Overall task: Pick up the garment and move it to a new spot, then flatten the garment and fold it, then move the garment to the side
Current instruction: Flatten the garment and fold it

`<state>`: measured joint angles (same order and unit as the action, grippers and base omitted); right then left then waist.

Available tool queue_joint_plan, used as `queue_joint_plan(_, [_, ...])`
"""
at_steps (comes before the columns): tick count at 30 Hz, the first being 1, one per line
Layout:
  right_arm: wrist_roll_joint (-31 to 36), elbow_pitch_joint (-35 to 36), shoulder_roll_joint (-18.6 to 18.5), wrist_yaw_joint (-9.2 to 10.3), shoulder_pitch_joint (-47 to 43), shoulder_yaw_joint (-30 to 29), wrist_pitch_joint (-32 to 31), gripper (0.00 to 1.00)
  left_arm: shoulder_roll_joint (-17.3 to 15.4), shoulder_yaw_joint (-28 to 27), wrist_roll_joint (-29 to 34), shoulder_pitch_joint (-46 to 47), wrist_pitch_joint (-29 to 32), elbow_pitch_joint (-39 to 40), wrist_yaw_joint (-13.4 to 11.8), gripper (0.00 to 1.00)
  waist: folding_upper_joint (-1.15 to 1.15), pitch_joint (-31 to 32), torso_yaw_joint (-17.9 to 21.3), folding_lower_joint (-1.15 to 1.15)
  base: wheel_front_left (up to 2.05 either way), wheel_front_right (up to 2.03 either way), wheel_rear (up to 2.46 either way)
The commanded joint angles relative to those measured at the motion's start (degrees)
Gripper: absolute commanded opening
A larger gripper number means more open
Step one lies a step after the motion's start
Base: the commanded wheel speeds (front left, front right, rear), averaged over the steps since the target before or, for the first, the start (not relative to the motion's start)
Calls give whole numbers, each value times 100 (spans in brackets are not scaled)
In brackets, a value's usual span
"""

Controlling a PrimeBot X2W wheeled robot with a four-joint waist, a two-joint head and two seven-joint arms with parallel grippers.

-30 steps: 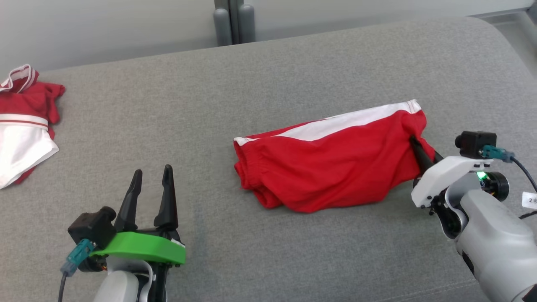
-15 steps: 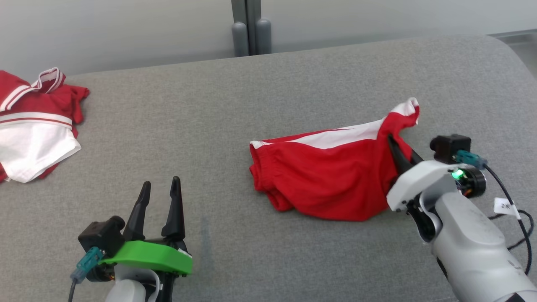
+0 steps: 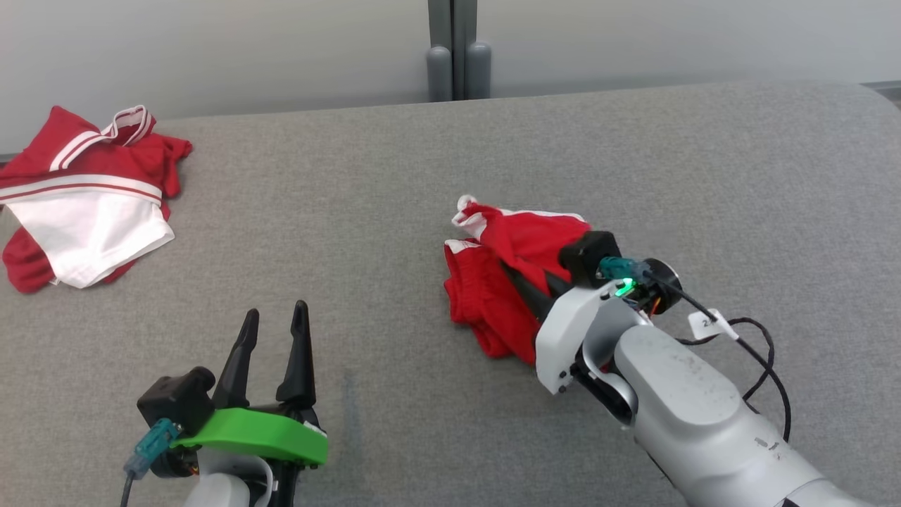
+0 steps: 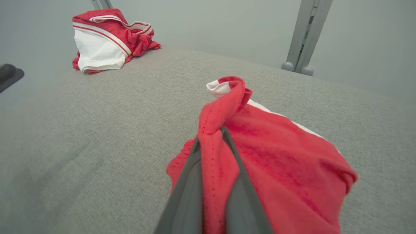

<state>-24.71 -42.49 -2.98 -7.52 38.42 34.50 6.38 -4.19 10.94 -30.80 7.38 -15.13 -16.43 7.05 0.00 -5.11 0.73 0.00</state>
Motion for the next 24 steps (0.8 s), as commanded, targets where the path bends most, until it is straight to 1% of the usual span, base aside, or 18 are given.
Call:
queue_joint_plan(1, [-21, 24, -13, 6, -90, 126, -43, 0, 17, -37, 49, -84, -2, 12, 17, 100, 0, -9, -28, 0, 0, 0, 0])
queue_joint_plan(6, [-2, -3, -4, 6, -155, 573, -130, 0, 31, -87, 74, -109, -1, 28, 28, 100, 0, -45, -29, 0, 0, 0, 0])
queue_joint_plan(11, [-32, -16, 0, 6, -212, 882, -163, 0, 47, -107, 96, -99, -2, 16, 37, 100, 0, -55, 3, 0, 0, 0, 0])
queue_joint_plan(12, [-46, -2, 0, 6, -224, 934, -149, 18, 50, -111, 94, -95, -2, 11, 38, 100, 0, -54, 15, 0, 0, 0, 0])
queue_joint_plan(13, [-59, 9, 0, 6, -240, 973, -131, 45, 51, -112, 94, -94, -2, 6, 40, 100, 0, -52, 24, 0, 0, 0, 0])
queue_joint_plan(14, [-89, 35, 2, 6, -254, 1019, -93, 100, 52, -109, 102, -92, -2, 0, 34, 100, 0, -51, 38, 0, 0, 0, 0])
queue_joint_plan(19, [-160, 205, 0, 6, -262, 1054, 96, 100, 58, -114, 112, -101, -2, -15, 38, 100, 0, -41, 91, 0, 0, 0, 0])
queue_joint_plan(24, [-162, 437, -104, 6, -245, 805, 307, 100, 65, -107, 122, -106, -1, -14, 44, 100, 0, -43, 132, 0, 0, 0, 0])
